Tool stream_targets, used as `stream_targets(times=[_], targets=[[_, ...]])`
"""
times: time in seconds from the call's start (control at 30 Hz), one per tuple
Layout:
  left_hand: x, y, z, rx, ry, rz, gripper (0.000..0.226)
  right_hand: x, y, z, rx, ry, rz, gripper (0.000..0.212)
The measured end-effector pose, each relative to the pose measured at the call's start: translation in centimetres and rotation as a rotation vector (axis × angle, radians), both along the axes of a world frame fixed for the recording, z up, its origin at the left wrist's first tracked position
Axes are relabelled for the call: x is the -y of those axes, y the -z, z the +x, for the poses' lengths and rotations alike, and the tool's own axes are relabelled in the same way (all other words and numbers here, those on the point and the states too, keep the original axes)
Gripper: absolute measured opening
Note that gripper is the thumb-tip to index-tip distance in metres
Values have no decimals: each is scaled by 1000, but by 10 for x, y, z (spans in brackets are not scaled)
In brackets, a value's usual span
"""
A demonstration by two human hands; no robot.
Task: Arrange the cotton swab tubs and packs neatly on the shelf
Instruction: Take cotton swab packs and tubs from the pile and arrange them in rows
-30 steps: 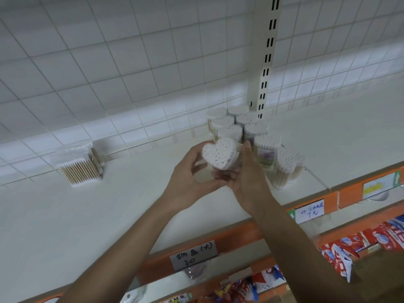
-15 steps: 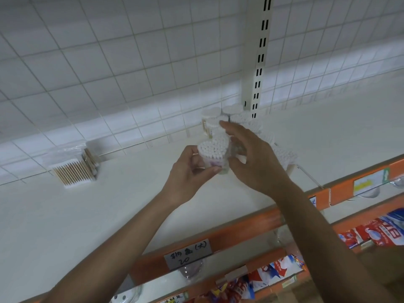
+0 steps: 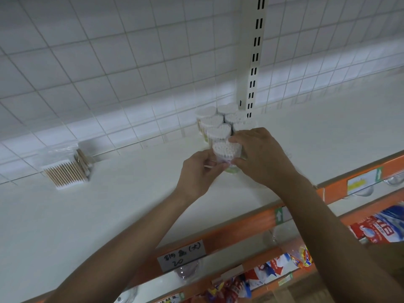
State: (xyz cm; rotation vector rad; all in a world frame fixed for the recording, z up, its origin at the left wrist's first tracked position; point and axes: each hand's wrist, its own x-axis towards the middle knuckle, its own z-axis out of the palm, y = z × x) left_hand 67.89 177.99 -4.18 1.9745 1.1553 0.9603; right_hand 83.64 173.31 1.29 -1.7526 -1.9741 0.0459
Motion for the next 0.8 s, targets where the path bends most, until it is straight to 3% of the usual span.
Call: stream_targets(times=[0.8], targets=[[-19, 13, 5, -114, -100, 51, 25, -11, 2, 0, 30, 0, -24, 42]])
